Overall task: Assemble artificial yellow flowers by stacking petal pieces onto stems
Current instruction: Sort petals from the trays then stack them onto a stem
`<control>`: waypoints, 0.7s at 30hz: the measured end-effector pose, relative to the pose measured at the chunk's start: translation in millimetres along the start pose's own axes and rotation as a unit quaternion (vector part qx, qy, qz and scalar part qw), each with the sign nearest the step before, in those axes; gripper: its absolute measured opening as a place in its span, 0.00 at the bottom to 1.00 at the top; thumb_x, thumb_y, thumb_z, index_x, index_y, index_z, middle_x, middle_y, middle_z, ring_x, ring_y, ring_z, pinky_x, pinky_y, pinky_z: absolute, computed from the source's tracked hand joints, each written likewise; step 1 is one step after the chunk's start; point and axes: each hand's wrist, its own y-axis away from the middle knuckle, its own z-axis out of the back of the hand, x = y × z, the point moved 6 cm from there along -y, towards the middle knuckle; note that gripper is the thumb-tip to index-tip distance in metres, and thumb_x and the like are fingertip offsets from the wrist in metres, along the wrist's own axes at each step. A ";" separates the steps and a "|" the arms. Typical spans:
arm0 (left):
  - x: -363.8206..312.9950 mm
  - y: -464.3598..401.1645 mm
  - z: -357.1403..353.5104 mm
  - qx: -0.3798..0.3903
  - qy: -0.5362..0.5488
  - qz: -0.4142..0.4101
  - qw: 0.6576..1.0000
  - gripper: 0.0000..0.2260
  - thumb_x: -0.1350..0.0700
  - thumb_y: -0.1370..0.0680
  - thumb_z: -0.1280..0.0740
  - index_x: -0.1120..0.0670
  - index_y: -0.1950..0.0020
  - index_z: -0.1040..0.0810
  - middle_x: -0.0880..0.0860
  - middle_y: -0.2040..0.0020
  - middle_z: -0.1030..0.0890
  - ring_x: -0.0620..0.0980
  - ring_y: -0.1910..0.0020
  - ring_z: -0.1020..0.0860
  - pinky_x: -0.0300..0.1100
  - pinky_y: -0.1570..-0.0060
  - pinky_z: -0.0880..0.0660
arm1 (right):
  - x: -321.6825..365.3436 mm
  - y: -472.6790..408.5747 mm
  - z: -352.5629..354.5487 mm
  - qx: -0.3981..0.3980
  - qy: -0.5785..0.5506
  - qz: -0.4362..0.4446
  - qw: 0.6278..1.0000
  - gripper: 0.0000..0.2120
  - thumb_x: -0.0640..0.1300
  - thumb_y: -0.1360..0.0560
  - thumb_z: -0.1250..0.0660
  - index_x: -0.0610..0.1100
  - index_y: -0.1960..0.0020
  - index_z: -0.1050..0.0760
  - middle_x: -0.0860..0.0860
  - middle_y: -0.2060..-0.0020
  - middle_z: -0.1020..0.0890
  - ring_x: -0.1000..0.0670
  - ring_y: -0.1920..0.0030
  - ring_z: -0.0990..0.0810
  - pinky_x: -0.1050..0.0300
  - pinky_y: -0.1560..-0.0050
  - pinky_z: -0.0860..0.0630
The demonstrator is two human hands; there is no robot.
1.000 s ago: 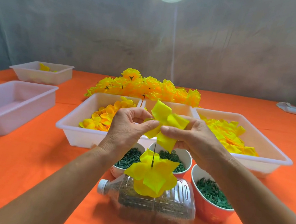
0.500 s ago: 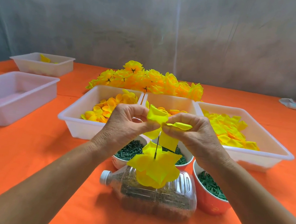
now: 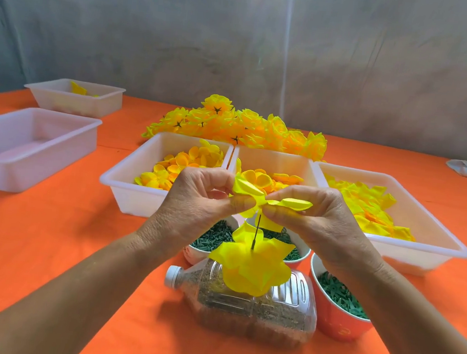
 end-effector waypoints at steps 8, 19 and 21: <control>-5.6 7.8 0.1 -0.003 0.006 -0.011 1.000 0.05 0.61 0.31 0.25 0.57 0.58 0.18 0.52 0.60 0.17 0.48 0.58 0.20 0.35 0.58 0.24 | 8.3 7.7 -3.7 -0.008 0.083 0.057 0.995 0.08 0.44 0.37 0.28 0.43 0.59 0.18 0.45 0.62 0.17 0.46 0.61 0.19 0.45 0.59 0.22; -33.8 14.8 -5.9 -0.021 -0.113 -0.136 0.984 0.06 0.55 0.34 0.26 0.48 0.59 0.17 0.46 0.59 0.19 0.43 0.57 0.21 0.36 0.53 0.26 | 10.6 12.1 -2.2 -0.070 0.228 0.197 0.951 0.07 0.44 0.35 0.26 0.43 0.59 0.17 0.51 0.62 0.18 0.50 0.61 0.19 0.52 0.61 0.23; -37.2 16.3 -7.5 -0.027 -0.147 -0.175 0.973 0.04 0.56 0.33 0.26 0.52 0.59 0.16 0.48 0.59 0.19 0.44 0.57 0.21 0.41 0.54 0.24 | 13.6 14.2 -3.3 -0.077 0.246 0.226 0.940 0.07 0.45 0.34 0.27 0.41 0.60 0.16 0.50 0.62 0.18 0.48 0.61 0.19 0.51 0.62 0.23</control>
